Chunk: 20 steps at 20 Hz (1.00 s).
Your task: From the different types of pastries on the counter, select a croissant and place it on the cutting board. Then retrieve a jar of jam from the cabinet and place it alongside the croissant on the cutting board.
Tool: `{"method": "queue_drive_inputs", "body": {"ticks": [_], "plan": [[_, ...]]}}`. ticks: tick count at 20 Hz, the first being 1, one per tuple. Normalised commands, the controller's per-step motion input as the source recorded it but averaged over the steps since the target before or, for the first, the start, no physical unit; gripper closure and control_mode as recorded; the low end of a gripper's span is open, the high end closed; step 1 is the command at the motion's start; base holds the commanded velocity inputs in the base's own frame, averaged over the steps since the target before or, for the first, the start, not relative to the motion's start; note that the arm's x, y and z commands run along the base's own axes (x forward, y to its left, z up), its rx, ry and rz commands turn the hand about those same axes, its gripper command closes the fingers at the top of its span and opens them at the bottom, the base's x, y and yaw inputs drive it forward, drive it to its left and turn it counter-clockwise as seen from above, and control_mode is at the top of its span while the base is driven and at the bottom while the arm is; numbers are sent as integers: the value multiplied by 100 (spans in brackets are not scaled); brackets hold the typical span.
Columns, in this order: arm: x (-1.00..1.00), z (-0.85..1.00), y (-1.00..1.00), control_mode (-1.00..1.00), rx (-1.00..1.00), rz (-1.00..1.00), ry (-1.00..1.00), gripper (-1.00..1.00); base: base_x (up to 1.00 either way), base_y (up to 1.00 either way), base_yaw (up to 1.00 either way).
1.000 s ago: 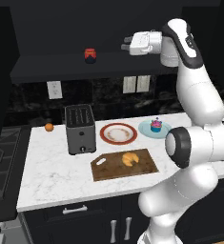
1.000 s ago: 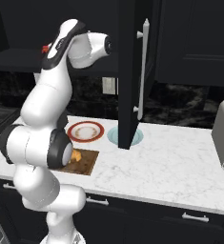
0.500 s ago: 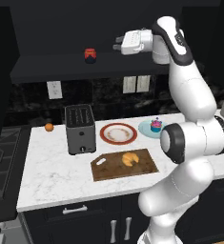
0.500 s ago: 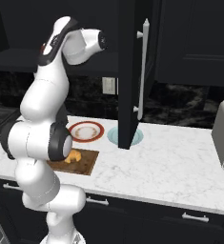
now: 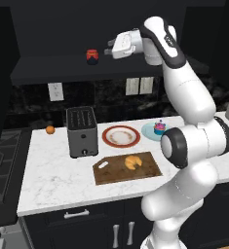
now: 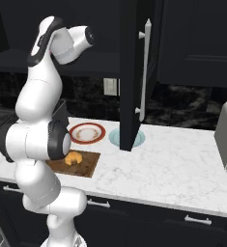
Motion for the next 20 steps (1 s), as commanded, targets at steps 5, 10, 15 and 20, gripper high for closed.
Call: {"method": "queue_drive_inputs", "body": {"ticks": [5,10,15,20], "plan": [[25,-22,0,-100,0,1,6,-100,0,0,0],[62,-42,-1,-100,0,0,7,-100,0,0,0],[34,-17,-1,-100,0,0,3,-100,0,0,0],[26,0,0,-100,0,0,0,-100,0,0,0]]}}
